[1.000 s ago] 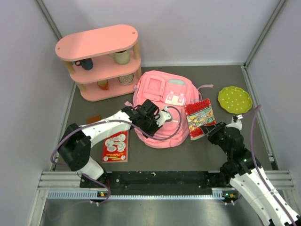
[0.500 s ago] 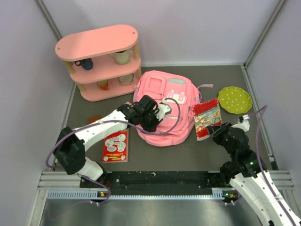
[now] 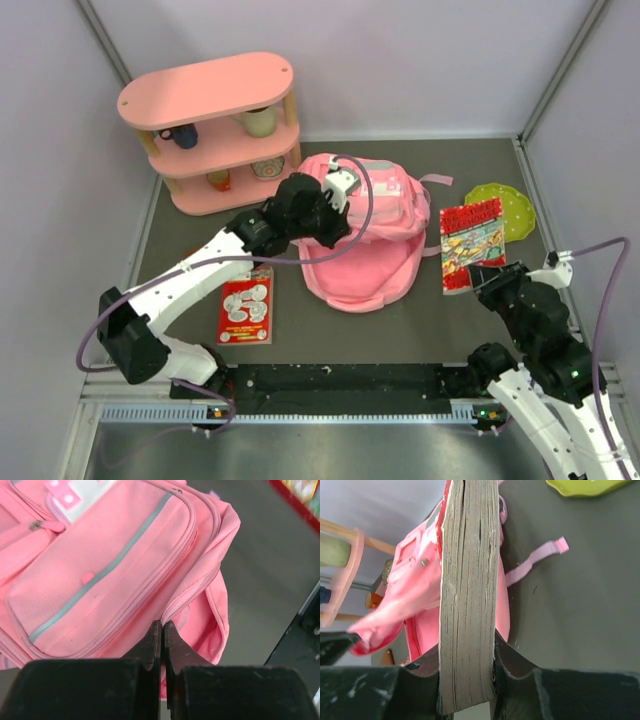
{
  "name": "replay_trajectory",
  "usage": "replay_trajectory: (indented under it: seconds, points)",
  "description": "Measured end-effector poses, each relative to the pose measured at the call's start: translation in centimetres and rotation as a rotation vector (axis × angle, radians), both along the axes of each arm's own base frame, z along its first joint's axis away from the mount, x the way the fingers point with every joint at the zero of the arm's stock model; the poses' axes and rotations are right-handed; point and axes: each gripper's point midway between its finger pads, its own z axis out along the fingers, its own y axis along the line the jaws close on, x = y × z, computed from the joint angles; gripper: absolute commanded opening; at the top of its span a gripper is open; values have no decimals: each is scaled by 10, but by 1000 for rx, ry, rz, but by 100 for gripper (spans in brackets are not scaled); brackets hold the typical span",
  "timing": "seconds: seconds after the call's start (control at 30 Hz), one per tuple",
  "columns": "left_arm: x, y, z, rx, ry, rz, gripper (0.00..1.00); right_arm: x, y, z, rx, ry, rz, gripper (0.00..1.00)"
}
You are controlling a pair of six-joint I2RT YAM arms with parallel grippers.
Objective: Pack the student bag
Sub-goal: Place the book in the student bag.
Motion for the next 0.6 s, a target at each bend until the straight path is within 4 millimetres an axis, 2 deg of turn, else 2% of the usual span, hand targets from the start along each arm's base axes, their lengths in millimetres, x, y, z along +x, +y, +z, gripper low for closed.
replay_trajectory:
  seconds: [0.13,0.2,0.27,0.43,0.6]
  points:
    - [29,-17,44,-75,-32,91,0,-15,-1,-12,64,48,-4,0]
    - [42,-27,64,-114,-57,120,0,-22,4,-17,104,78,16,0]
    - [49,-33,75,-140,-72,143,0,-28,13,-21,153,106,52,0]
    - [51,-36,71,-138,-53,167,0,-40,44,-26,289,169,181,0]
    - [50,-38,67,-141,-44,172,0,-35,82,-48,423,246,303,0]
